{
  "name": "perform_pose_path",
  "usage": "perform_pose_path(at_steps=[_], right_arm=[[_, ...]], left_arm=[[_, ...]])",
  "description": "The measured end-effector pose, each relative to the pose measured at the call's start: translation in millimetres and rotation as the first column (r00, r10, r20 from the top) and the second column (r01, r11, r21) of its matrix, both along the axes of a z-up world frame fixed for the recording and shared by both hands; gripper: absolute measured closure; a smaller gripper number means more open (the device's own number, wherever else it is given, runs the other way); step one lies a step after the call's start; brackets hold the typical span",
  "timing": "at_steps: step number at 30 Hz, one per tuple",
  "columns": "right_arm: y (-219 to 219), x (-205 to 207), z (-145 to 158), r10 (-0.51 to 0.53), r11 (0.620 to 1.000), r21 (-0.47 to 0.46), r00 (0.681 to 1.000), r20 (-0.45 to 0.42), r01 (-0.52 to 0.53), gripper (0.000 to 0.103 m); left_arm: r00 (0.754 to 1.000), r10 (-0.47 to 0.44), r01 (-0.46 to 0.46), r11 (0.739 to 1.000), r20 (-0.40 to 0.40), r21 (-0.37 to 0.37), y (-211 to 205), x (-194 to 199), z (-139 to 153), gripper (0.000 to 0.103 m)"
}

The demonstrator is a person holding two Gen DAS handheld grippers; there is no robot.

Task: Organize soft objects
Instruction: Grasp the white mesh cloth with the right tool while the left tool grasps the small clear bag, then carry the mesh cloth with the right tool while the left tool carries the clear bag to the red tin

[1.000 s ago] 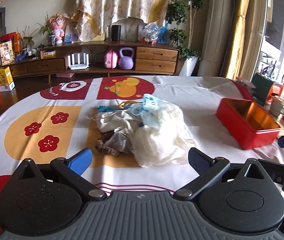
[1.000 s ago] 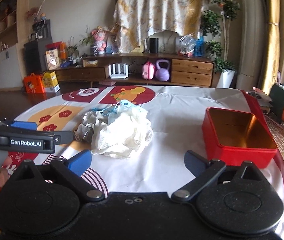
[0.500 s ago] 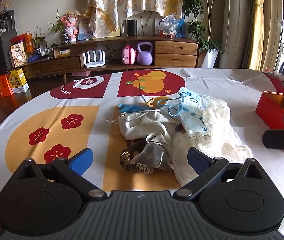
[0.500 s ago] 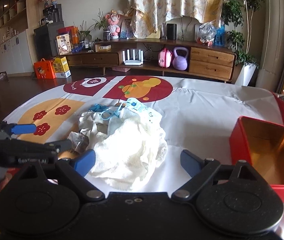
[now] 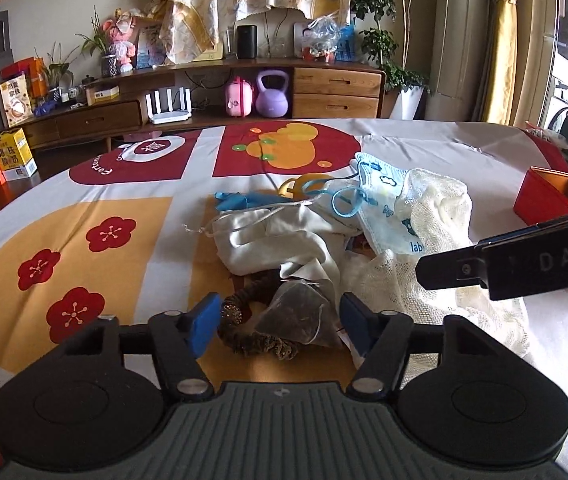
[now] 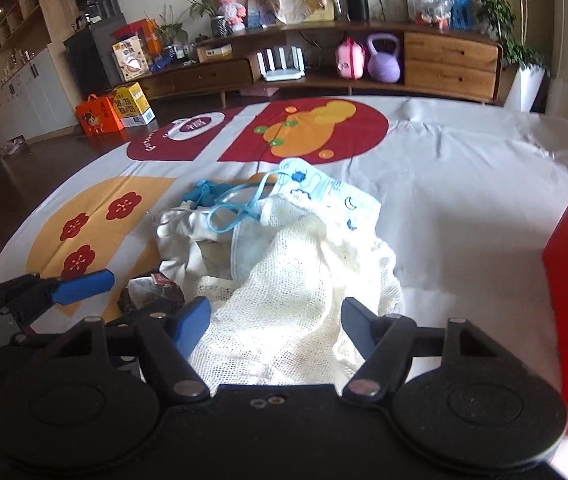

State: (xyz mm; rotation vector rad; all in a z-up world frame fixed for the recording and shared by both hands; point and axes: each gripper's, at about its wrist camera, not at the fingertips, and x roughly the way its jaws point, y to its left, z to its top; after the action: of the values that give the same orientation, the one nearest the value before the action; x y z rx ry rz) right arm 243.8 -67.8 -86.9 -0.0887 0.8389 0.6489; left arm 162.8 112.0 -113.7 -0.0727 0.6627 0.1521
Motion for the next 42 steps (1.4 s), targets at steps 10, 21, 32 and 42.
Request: perform_pose_path(at_steps=[10, 21, 32, 42], right_arm=[[0, 2, -9, -0.029, 0.999, 0.041, 0.997, -0.070, 0.032, 0.069], [-7, -9, -1, -0.051, 0.998, 0.041, 0.998, -0.037, 0.052, 0.100], [-42, -32, 31, -0.067, 0.995, 0.081, 0.998, 0.017, 0.065, 0.101], [-84, -52, 67, -0.083, 0.991, 0.115, 0.994, 0.072, 0.074, 0.101]], left_arm=[[0.999, -0.052, 0.052, 0.998, -0.004, -0.035, -1, 7, -9, 0.067], [0.998, -0.054, 0.053, 0.998, -0.018, -0.042, 2, 11, -12, 0.091], [0.998, -0.057, 0.056, 0.998, -0.004, -0.032, 1, 4, -1, 0.095], [0.997, -0.075, 0.075, 0.996, 0.010, -0.042, -8, -14, 26, 0.095]])
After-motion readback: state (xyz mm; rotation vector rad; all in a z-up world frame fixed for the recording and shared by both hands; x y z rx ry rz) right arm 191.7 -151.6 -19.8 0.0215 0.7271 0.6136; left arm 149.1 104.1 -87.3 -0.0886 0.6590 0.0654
